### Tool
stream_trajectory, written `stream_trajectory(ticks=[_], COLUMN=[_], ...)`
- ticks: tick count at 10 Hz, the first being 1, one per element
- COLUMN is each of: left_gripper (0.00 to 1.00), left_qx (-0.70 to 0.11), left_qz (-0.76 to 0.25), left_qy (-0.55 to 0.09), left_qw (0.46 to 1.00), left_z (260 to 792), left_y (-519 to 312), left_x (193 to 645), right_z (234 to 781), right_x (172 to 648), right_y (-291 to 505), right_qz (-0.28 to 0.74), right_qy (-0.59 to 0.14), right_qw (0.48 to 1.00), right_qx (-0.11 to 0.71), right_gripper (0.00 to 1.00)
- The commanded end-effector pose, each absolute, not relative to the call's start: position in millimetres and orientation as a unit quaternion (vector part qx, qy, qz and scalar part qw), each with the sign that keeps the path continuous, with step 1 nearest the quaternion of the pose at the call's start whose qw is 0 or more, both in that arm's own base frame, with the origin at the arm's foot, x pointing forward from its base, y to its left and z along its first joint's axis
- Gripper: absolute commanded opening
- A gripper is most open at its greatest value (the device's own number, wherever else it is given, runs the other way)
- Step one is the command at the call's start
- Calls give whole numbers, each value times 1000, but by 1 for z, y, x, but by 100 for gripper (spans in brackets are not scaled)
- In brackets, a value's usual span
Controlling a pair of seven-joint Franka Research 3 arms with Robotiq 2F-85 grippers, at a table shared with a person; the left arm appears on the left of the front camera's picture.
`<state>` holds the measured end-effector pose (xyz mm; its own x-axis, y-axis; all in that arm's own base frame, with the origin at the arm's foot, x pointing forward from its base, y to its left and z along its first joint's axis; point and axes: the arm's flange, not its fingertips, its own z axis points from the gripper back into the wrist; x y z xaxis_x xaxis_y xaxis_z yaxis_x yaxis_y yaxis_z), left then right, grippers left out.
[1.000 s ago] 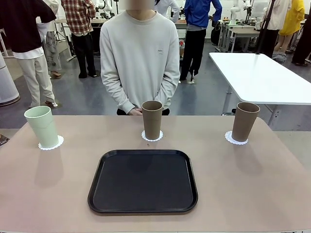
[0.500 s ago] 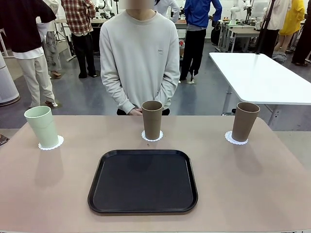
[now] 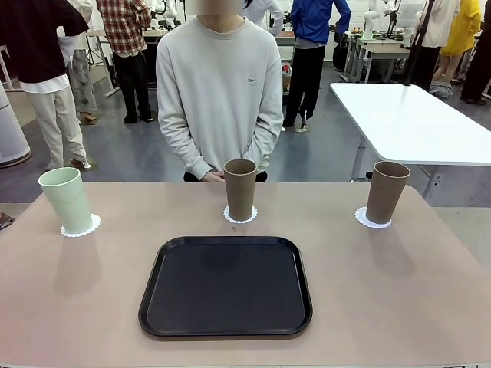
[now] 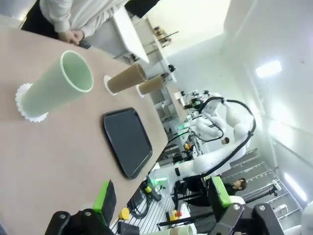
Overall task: Place coasters on the table and set cups on them.
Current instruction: Take one Reusable plastic cup from the Flat Tray and place it on a coaster set by the human.
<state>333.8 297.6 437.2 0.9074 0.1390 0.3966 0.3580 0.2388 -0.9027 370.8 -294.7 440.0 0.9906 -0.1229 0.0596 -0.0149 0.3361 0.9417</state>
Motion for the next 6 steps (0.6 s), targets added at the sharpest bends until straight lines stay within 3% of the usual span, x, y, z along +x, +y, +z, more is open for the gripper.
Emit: stream_trajectory(ticks=[1, 5, 6], left_gripper=[100, 100, 100], left_qx=[-590, -568, -586], left_qz=[-84, -92, -90], left_qy=[-161, -135, -153], left_qw=[787, 806, 791], left_z=[444, 444, 444], left_y=[299, 301, 298], left_x=[336, 340, 338], right_z=[441, 441, 441], right_x=[370, 370, 370], right_y=[-294, -294, -294], right_qz=[-34, -34, -34], right_qy=[-60, -60, -60], right_qw=[815, 815, 815], right_qx=[575, 575, 575], right_gripper=[100, 100, 100])
